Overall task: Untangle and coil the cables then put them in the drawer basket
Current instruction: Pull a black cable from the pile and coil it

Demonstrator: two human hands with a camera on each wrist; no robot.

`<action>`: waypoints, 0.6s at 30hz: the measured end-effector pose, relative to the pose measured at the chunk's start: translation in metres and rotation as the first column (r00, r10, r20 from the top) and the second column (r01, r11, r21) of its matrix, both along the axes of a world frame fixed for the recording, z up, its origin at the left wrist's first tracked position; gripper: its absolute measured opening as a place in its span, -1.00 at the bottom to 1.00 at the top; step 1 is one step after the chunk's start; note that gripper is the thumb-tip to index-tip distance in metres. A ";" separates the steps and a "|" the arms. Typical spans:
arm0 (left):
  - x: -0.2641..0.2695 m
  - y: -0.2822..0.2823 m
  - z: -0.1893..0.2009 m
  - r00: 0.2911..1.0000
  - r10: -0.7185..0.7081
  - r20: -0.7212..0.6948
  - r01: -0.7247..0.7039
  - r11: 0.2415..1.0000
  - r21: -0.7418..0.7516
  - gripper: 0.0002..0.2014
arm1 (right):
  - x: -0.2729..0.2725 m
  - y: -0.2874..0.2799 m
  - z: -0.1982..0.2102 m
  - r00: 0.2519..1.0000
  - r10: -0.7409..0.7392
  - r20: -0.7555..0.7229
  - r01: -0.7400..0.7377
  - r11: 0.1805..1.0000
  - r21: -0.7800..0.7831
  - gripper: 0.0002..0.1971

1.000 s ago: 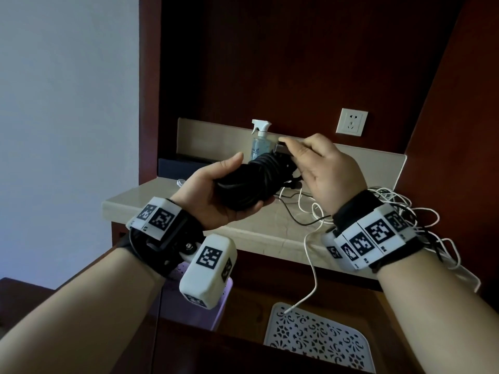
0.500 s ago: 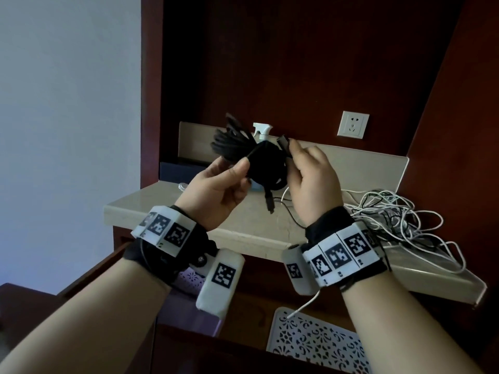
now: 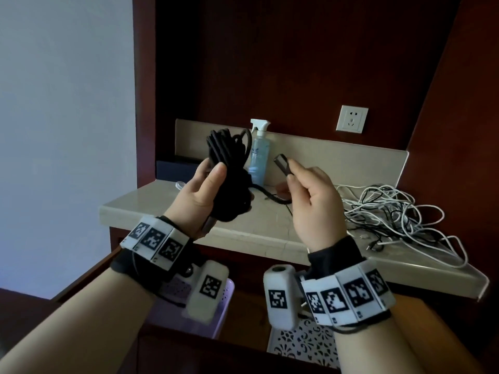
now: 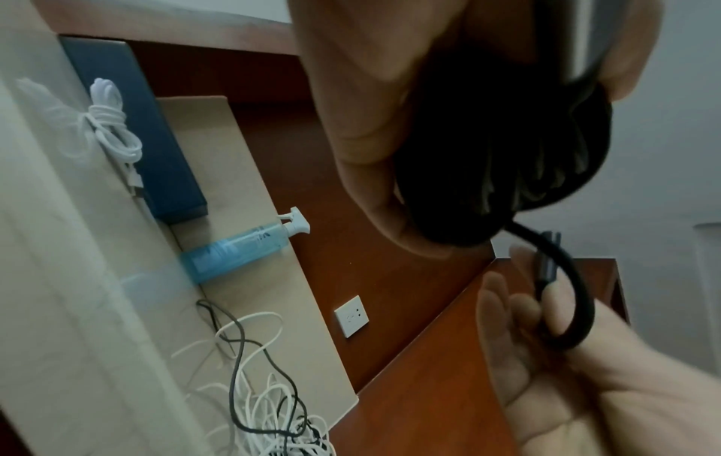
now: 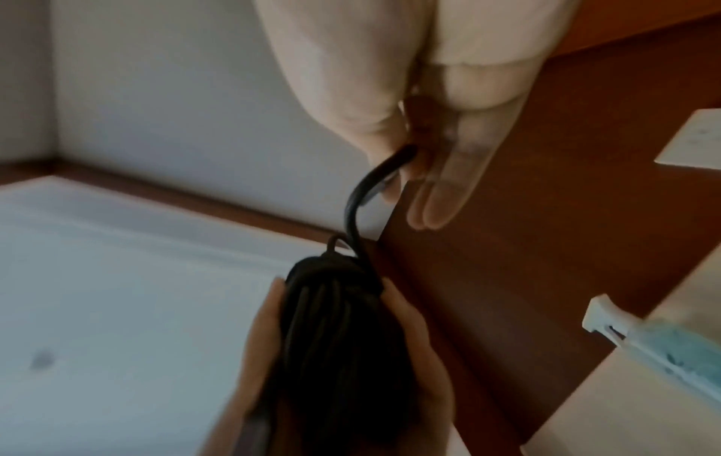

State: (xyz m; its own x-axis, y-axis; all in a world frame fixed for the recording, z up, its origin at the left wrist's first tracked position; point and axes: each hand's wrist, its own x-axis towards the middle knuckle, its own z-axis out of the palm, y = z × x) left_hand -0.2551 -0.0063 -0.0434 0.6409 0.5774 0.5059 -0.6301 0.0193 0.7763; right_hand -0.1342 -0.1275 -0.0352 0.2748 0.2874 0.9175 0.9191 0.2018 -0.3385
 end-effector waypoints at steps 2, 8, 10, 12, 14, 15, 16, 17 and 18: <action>-0.004 0.000 -0.004 0.999 -0.021 -0.031 0.024 0.994 0.103 -0.24 | 0.000 -0.005 -0.004 0.989 0.098 -0.111 -0.107 0.992 -0.072 -0.71; -0.010 -0.004 -0.014 0.985 -0.122 -0.123 0.149 0.960 0.236 -0.19 | -0.006 -0.012 -0.007 0.901 0.288 -0.325 -0.344 0.930 -0.128 -0.73; -0.009 -0.006 -0.017 0.976 -0.155 -0.153 0.187 0.956 0.224 -0.17 | -0.009 -0.013 -0.012 0.895 0.310 -0.321 -0.355 0.931 -0.089 -0.72; -0.007 -0.007 -0.020 0.966 -0.178 -0.189 0.216 0.954 0.206 -0.16 | -0.010 -0.013 -0.019 0.899 0.294 -0.325 -0.326 0.944 -0.046 -0.73; -0.005 -0.009 -0.021 0.958 -0.178 -0.226 0.228 0.950 0.216 -0.14 | -0.011 -0.012 -0.025 0.912 0.272 -0.307 -0.282 0.959 0.013 -0.78; -0.005 -0.011 -0.021 0.953 -0.165 -0.253 0.225 0.946 0.232 -0.12 | -0.012 -0.012 -0.027 0.932 0.241 -0.270 -0.244 0.970 0.025 -0.80; -0.005 -0.012 -0.020 0.950 -0.139 -0.281 0.215 0.941 0.261 -0.11 | -0.012 -0.012 -0.030 0.950 0.205 -0.234 -0.206 0.978 0.022 -0.82; -0.005 -0.014 -0.017 0.945 -0.098 -0.311 0.196 0.932 0.303 -0.12 | -0.011 -0.013 -0.031 0.957 0.181 -0.225 -0.182 0.983 0.016 -0.82; -0.006 -0.016 -0.014 0.938 -0.034 -0.346 0.169 0.914 0.369 -0.14 | -0.009 -0.013 -0.033 0.948 0.191 -0.253 -0.195 0.981 0.008 -0.81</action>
State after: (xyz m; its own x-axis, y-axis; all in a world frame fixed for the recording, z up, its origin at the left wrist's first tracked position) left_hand -0.2611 -0.0228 -0.0576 0.8522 0.3013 0.4278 -0.3520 -0.2749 0.8947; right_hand -0.1429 -0.1409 -0.0678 0.4339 0.3725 0.8203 0.7477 0.3592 -0.5586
